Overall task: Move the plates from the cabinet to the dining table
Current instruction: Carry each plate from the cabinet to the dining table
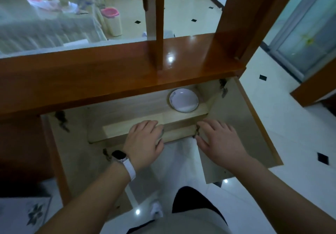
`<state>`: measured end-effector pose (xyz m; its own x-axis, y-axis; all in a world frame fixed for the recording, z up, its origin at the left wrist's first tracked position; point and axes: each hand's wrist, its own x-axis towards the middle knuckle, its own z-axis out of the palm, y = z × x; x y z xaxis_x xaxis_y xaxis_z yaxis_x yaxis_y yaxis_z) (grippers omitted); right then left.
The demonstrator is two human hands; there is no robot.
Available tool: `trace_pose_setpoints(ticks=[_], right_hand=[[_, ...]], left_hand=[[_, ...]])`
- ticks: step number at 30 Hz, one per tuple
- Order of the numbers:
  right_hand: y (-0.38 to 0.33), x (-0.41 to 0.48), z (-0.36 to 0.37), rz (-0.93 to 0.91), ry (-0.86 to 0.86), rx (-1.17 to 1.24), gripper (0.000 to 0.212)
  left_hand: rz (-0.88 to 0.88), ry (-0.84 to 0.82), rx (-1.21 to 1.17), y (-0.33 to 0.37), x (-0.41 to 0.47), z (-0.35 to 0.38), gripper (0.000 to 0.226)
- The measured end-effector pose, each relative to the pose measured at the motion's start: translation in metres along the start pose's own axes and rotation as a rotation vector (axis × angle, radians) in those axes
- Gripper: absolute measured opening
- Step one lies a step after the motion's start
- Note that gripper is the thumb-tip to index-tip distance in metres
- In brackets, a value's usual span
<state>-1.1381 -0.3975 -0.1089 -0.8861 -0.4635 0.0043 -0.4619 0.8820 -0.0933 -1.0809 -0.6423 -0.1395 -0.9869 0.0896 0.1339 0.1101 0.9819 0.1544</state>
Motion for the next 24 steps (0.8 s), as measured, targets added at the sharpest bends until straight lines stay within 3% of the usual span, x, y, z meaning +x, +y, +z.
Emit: trace_pose_setpoints(ticks=[6, 10, 18, 24], right_hand=[[0.015, 0.008, 0.006, 0.113, -0.015, 0.044, 0.053], [0.044, 0.036, 0.023, 0.198, 0.017, 0.107, 0.041], [0.092, 0.109, 0.09, 0.227, -0.06, 0.188, 0.033], [0.116, 0.162, 0.149, 0.297, -0.132, 0.343, 0.04]], left_hand=[[0.082, -0.079, 0.0, -0.004, 0.031, 0.009, 0.039], [0.12, -0.14, 0.018, -0.009, 0.067, 0.028, 0.04], [0.124, -0.282, 0.094, -0.008, 0.142, 0.088, 0.046], [0.11, -0.331, 0.064, -0.024, 0.188, 0.147, 0.043]])
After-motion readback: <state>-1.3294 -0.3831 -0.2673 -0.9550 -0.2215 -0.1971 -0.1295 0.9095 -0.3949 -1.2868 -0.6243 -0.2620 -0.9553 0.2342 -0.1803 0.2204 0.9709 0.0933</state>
